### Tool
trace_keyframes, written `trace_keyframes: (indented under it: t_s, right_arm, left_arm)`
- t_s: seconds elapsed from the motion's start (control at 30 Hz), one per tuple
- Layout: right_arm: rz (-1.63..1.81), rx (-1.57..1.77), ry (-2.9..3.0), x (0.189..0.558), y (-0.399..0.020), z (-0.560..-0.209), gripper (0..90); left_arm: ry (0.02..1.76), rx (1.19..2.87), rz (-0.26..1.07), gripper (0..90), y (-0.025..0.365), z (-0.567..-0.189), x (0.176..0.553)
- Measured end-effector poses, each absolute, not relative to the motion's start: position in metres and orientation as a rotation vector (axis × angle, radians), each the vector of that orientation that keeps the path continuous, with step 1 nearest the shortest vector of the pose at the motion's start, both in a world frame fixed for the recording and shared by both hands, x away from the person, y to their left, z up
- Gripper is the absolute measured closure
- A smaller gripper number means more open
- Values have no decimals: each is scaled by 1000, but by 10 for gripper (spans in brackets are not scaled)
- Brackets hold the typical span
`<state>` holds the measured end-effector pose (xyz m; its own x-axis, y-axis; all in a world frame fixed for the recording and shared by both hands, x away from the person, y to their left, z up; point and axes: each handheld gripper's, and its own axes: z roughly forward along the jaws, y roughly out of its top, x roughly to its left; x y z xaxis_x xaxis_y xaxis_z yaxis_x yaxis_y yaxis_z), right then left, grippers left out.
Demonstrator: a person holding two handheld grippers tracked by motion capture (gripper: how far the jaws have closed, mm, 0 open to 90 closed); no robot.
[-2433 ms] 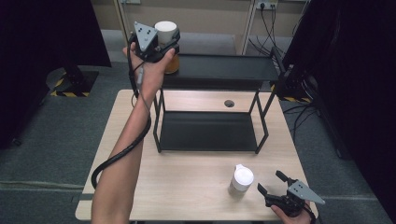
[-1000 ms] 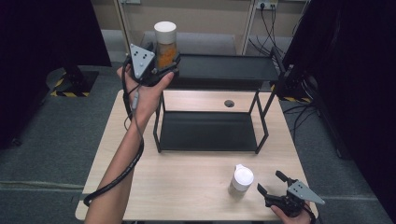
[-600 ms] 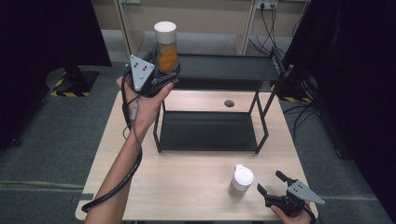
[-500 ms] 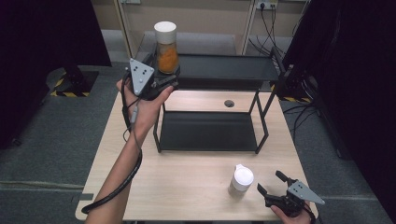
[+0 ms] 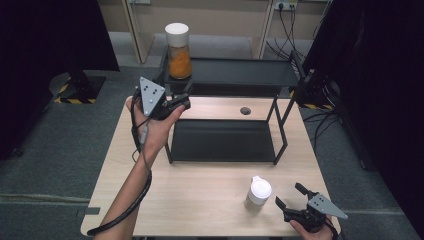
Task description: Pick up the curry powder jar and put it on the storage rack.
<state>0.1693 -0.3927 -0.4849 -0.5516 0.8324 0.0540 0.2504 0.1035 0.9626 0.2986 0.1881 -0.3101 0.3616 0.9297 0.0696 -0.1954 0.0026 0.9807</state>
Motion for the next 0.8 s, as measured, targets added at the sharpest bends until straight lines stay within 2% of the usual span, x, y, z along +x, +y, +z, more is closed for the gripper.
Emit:
trace_keyframes:
  t_s: [0.8]
  right_arm:
    - [1467,1047,1867,169,-393,-486,62]
  left_arm:
    - [791,1282,989,163,189,-368,270]
